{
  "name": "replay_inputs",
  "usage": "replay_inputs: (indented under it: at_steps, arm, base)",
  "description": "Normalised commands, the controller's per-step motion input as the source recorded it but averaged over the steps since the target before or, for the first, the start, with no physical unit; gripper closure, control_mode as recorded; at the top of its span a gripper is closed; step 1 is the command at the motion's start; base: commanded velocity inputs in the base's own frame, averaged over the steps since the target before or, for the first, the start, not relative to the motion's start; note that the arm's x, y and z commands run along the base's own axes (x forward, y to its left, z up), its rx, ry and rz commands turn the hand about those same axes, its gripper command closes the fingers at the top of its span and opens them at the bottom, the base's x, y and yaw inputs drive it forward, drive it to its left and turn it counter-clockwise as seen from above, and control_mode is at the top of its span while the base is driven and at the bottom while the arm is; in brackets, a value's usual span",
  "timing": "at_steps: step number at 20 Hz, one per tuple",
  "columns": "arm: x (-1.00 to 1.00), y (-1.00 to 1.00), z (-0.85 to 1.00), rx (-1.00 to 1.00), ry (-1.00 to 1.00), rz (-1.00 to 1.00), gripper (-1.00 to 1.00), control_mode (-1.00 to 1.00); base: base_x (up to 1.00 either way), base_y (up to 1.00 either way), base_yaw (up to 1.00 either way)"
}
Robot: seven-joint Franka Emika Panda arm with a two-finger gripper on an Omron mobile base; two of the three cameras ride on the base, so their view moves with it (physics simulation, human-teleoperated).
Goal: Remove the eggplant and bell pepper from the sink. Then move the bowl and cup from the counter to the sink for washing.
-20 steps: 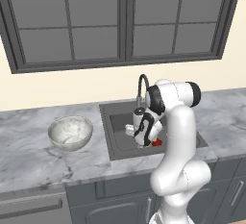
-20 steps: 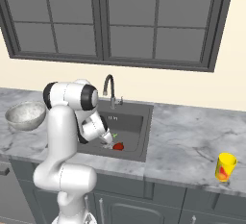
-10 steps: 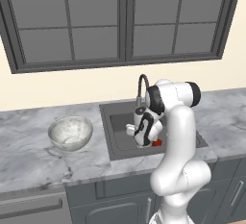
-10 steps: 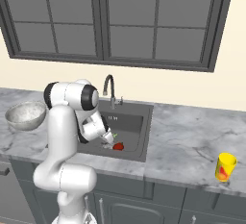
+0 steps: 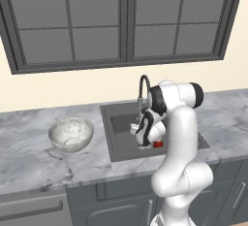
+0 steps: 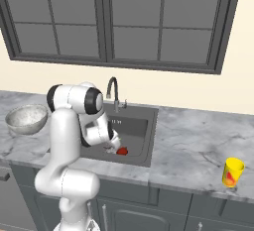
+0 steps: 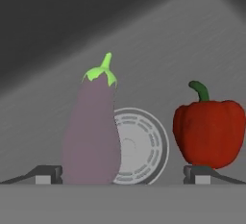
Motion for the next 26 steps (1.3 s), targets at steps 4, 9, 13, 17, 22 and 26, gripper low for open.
replay_inputs:
  at_steps: [4,9,13,17,22,26]
  arm:
    - [0.21,0.0,0.01,0.0,0.0,0.0,-1.0,-1.0]
    - [0.13,0.03,0.01,0.0,0.0,0.0,-1.0,-1.0]
    - [0.06,0.07,0.0,0.0,0.05,0.0,-1.0,-1.0]
    - [0.06,0.02,-0.06,0.0,0.08,0.0,-1.0,-1.0]
    - [0.07,0.03,-0.18,0.0,0.03,0.0,-1.0,-1.0]
    - [0.06,0.01,-0.2,0.0,0.0,0.0,-1.0,-1.0]
  base:
    - [0.0,0.0,0.0]
    - [0.0,0.0,0.0]
    - [0.0,0.0,0.0]
    - [0.0,0.0,0.0]
    - [0.0,0.0,0.0]
    - [0.0,0.0,0.0]
